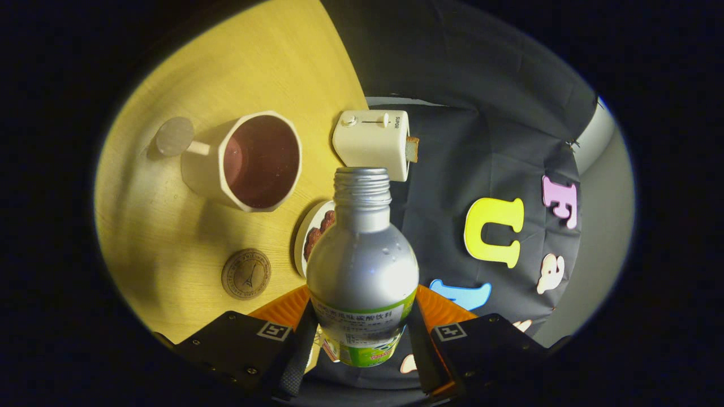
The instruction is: Take the bottle from table, then pour the juice into the cup, finally place the bottle on the coaster
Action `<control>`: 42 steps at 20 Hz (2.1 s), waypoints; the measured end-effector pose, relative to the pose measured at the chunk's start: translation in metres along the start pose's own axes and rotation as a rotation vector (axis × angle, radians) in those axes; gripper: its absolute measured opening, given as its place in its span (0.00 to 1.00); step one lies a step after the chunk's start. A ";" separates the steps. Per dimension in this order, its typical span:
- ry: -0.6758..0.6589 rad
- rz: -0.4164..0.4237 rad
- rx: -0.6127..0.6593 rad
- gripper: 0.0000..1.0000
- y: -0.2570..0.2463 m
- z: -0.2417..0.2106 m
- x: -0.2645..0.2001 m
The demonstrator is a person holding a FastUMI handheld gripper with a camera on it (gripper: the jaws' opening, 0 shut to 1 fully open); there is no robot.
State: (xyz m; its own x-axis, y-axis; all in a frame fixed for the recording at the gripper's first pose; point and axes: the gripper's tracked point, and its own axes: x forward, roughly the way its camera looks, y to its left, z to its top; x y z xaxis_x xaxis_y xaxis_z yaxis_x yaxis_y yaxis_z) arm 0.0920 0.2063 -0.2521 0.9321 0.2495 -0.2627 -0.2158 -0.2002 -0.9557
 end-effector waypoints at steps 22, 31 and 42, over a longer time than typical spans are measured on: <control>-0.045 0.174 0.916 0.77 0.005 -0.009 0.001; -0.168 0.191 1.283 0.77 -0.008 -0.011 -0.002; -0.216 0.140 1.676 0.77 -0.023 -0.066 0.020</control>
State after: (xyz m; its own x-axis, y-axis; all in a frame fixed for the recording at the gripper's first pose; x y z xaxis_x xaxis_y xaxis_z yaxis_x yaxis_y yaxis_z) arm 0.1349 0.1539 -0.2263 0.8575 0.4613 -0.2278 -0.4670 0.8837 0.0316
